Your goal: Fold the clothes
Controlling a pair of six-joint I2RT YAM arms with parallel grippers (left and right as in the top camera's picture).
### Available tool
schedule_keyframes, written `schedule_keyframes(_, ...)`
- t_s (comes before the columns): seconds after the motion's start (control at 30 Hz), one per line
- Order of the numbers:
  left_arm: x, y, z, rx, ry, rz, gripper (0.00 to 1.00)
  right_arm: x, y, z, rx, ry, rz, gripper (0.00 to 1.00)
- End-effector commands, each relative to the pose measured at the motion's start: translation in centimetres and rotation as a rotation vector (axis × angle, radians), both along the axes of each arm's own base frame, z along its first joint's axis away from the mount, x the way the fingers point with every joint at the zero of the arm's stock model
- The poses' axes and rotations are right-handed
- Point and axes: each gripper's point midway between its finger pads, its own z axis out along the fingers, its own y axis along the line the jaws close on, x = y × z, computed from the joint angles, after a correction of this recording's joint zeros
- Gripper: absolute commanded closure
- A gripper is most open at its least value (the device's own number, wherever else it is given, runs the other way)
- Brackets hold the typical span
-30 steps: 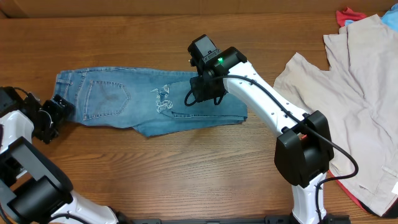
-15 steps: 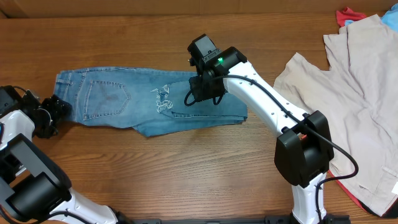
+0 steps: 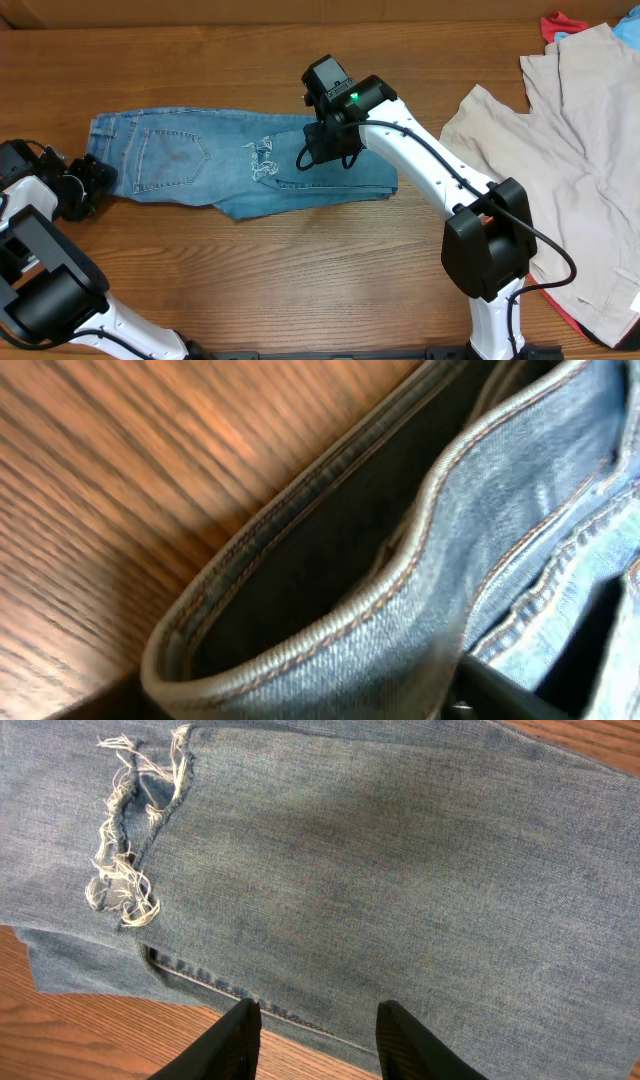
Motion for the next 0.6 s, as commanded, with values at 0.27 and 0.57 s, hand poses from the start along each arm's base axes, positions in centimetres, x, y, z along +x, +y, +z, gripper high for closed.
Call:
schedule_keyframes(0.27,-1.2,-1.4,-2.0,-0.072,0.059,-0.013,0.96,0.4,0.8,0.6,0.028,-0.025,0.009,0.59)
schedule_keyframes(0.57,-2.2,-1.4,0.1,-0.049,0.080,0.003,0.96,-1.4,3.2,0.7,0.060,-0.007,0.069,0.60)
